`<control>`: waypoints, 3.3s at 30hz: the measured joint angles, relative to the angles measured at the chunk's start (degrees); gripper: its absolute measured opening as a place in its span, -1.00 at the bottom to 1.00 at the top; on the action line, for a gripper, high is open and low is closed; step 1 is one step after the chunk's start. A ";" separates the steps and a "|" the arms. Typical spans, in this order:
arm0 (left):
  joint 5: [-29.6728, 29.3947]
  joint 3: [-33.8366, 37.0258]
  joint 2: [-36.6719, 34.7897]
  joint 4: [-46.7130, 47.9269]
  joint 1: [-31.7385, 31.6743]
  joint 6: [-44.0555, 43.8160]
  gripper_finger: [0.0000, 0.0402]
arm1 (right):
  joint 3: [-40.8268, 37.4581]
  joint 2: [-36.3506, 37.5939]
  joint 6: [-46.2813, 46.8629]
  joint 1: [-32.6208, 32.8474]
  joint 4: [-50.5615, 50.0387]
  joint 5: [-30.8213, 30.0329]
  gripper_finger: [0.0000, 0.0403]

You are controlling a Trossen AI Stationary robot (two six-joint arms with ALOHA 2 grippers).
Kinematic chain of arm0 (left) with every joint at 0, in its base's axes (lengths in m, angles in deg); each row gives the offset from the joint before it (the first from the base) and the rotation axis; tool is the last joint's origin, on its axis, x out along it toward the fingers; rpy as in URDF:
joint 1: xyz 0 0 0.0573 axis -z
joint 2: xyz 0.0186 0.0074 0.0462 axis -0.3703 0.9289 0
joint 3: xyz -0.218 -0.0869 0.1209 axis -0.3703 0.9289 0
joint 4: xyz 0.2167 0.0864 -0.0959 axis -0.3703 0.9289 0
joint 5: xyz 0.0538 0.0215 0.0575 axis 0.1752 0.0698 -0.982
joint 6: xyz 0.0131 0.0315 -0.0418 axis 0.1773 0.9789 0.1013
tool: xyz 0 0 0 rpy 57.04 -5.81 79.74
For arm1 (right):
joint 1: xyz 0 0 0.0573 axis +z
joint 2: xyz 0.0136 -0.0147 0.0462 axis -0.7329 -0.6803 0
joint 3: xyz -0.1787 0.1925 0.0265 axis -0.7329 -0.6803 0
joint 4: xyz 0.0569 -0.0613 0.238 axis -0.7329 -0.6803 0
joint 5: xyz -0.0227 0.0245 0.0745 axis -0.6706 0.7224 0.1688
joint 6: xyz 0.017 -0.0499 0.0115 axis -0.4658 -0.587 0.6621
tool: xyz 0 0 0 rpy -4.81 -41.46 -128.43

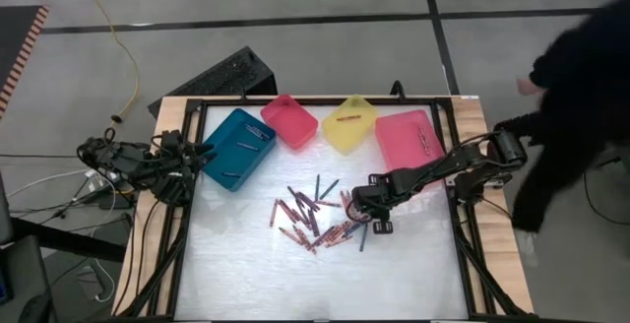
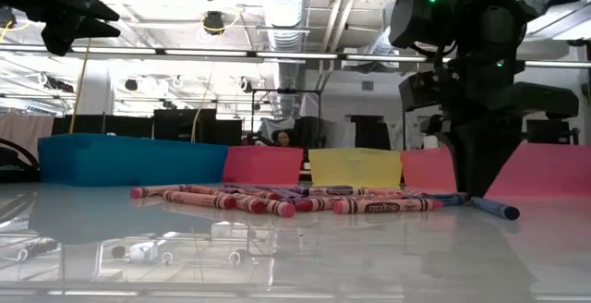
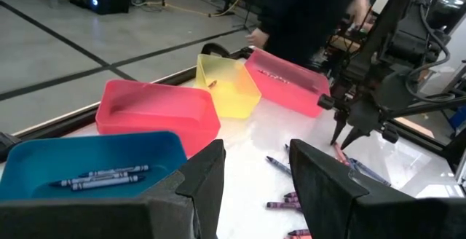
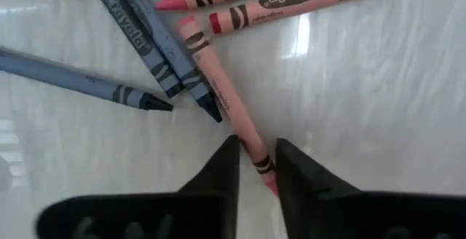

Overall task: Sort crayons
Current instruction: Put the pink crayon into the right pink bin, then put the red crayon into the yellow bin

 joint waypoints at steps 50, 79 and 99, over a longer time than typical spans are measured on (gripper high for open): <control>0.07 0.00 0.00 0.05 -0.02 0.00 -0.28 | 8.80 22.17 42.90 -27.56 -40.68 -29.63 -0.99; 0.11 0.00 0.00 0.06 -0.01 0.00 -0.28 | 2.25 15.80 29.15 -40.61 -23.87 -26.36 -0.66; 0.06 0.02 0.00 0.07 0.00 -0.09 -0.28 | 2.32 14.13 22.41 -14.51 10.40 -18.60 -0.61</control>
